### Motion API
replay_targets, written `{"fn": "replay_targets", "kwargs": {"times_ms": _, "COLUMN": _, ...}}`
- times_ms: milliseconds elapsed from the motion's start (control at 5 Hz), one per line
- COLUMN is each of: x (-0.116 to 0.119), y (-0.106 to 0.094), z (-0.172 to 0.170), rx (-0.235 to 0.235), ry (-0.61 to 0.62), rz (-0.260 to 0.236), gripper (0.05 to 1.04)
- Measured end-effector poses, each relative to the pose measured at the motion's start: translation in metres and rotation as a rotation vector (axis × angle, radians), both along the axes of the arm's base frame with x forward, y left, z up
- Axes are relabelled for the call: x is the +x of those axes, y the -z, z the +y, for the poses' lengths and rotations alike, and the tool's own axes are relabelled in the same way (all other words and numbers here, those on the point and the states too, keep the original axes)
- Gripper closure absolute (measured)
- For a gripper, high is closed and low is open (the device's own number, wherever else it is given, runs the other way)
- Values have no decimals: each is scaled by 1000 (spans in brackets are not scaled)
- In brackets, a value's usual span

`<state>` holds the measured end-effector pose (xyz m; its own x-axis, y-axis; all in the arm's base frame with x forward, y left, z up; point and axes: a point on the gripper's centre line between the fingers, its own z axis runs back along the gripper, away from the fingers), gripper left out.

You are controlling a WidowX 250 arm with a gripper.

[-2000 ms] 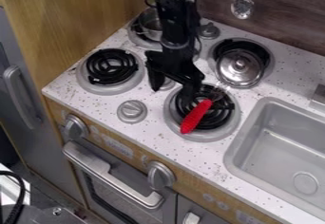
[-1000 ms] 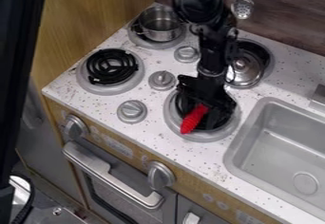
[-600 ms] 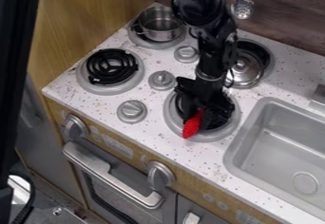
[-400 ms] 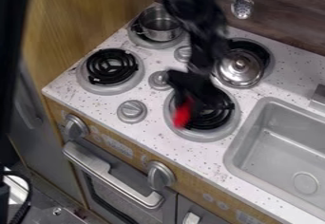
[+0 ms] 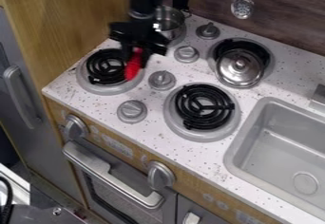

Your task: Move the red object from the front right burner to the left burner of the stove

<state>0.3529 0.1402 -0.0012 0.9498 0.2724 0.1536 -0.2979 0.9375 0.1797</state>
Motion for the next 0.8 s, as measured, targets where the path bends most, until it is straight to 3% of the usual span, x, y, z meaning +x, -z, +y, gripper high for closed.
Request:
{"fn": "replay_targets", "kwargs": {"times_ms": 200, "x": -10, "y": 19, "z": 46, "rx": -24, "ry": -10, "rz": 36, "gripper": 691}}
{"fn": "replay_targets", "kwargs": {"times_ms": 400, "x": -19, "y": 27, "z": 61, "rx": 2, "ry": -3, "rz": 105, "gripper": 691}}
{"fn": "replay_targets", "kwargs": {"times_ms": 600, "x": -19, "y": 46, "z": 59, "rx": -30, "ry": -17, "rz": 129, "gripper": 632}}
{"fn": "replay_targets", "kwargs": {"times_ms": 800, "x": -14, "y": 44, "z": 60, "rx": -33, "ry": -15, "rz": 116, "gripper": 322}}
